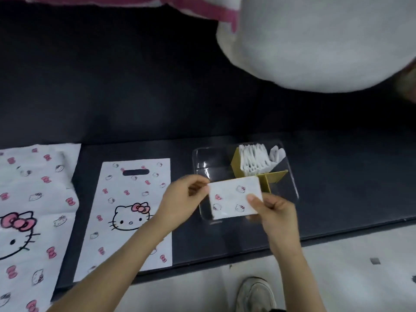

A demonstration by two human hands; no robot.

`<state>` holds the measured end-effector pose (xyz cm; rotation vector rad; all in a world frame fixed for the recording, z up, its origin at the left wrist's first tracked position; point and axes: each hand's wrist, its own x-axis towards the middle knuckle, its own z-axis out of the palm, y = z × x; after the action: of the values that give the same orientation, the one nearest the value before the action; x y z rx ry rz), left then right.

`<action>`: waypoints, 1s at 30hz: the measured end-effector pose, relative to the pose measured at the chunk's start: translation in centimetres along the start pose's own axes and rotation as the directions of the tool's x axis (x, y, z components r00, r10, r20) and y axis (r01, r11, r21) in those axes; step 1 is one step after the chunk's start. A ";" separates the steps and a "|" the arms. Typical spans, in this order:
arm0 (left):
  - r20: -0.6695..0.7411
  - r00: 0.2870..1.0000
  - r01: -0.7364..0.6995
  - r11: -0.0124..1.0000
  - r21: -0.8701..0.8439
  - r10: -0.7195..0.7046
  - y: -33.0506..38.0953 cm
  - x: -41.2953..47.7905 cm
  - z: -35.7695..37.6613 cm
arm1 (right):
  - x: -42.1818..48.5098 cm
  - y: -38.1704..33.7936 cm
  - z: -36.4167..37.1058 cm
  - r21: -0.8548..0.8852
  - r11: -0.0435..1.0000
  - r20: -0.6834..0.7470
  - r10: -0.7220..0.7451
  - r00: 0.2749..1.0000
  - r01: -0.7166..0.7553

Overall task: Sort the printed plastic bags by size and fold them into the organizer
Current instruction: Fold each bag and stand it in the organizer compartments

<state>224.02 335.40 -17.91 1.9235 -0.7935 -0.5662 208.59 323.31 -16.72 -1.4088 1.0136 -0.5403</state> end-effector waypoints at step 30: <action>0.325 0.857 -0.513 0.612 0.602 0.399 3.3 14.6 13.6 | 15.9 -0.8 -7.4 -0.628 0.750 -0.202 -0.417 0.886 0.209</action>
<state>223.92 315.56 -21.82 2.1879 -1.7324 -0.0911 210.70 306.06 -19.04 -2.1343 1.2881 -0.7734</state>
